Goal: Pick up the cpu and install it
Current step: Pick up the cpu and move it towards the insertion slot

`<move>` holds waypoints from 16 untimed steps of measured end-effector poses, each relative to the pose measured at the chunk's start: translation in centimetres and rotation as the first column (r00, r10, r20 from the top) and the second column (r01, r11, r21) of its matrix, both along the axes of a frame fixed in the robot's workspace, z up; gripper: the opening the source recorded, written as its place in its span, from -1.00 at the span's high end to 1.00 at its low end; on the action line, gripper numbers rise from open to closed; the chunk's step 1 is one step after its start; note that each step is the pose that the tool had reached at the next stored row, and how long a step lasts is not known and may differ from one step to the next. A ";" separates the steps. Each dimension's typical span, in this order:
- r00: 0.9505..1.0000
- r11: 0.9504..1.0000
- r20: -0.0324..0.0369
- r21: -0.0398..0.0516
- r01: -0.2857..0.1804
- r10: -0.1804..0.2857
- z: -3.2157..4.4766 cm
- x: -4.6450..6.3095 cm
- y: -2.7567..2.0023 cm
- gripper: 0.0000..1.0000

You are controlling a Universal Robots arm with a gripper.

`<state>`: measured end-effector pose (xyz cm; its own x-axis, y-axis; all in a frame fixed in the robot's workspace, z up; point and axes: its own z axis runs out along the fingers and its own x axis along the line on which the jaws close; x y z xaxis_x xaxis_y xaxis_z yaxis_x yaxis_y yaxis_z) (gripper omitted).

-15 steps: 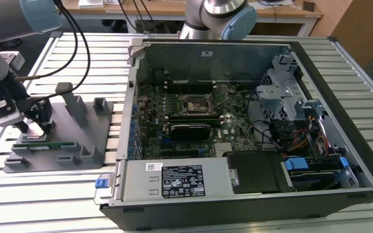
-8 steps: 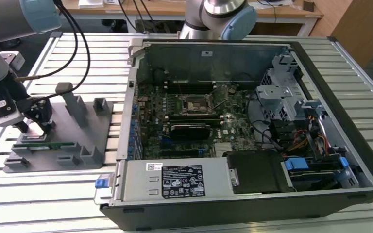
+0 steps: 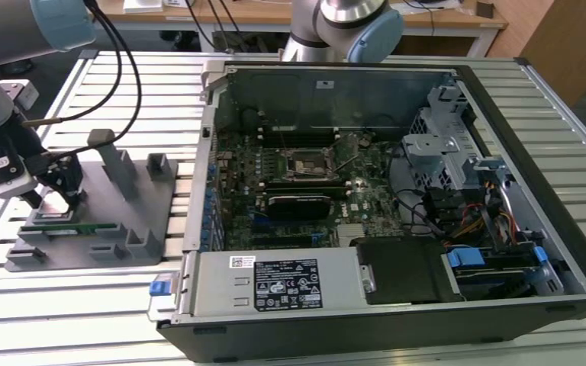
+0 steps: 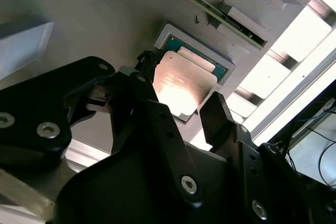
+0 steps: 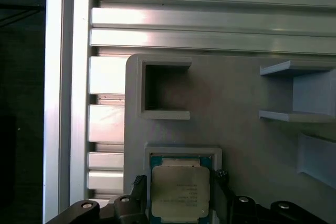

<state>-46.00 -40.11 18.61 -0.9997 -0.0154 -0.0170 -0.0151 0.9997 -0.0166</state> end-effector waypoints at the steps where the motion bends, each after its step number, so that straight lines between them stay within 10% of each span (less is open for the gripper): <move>1: 1.000 1.000 0.000 0.000 0.000 0.000 0.00 0.0 0.00 -0.22; 16: 1.000 1.000 0.000 0.000 0.000 0.000 0.99 0.0 0.00 -0.05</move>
<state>-46.00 -40.11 19.60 -0.9997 -0.0153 -0.0172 -0.0150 0.9997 -0.0168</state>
